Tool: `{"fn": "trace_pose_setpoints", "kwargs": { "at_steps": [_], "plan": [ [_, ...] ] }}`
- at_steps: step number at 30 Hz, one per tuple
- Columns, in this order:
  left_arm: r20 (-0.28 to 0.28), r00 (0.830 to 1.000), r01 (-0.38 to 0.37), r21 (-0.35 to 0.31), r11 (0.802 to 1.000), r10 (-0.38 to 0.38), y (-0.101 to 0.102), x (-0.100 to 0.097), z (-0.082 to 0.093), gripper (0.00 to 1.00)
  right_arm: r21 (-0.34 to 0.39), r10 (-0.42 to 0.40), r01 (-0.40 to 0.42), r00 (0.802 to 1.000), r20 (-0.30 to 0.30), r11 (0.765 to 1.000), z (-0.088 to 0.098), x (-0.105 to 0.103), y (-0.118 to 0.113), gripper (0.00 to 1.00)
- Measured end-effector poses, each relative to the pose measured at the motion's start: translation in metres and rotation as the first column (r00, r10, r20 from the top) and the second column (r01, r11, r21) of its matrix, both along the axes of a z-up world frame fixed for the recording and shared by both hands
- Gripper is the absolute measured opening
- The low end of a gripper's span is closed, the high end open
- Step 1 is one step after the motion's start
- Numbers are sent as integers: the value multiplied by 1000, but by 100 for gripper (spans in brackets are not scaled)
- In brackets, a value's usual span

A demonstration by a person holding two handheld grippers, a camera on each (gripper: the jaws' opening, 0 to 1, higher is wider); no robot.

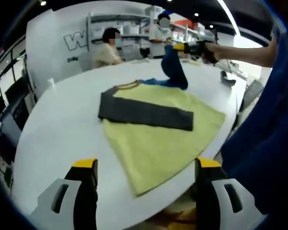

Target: Fold the garment on the visible template until the final outline fits inside the template.

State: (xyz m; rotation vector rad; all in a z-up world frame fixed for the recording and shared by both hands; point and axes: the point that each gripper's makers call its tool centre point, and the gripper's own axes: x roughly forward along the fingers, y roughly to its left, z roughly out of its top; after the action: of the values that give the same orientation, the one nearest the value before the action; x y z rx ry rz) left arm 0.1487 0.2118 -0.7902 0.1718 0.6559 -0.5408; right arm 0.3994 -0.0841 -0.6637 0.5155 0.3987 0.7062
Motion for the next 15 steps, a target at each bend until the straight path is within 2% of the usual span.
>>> {"fn": "trace_pose_setpoints", "kwargs": {
  "at_steps": [2,9,15],
  "plan": [
    [1,1000,-1,-3,1000,1,-1,0,0,79,0,27,-27,1000,4,1000,4,-8,20,0],
    [-7,1000,4,-11,1000,-4,-3,-1,-1,78,-4,111,-111,994,8,994,8,-23,46,0],
    [-12,1000,6,-19,1000,-6,-1,-2,-4,79,-22,199,-199,980,8,980,8,-41,77,0]
  ]
}}
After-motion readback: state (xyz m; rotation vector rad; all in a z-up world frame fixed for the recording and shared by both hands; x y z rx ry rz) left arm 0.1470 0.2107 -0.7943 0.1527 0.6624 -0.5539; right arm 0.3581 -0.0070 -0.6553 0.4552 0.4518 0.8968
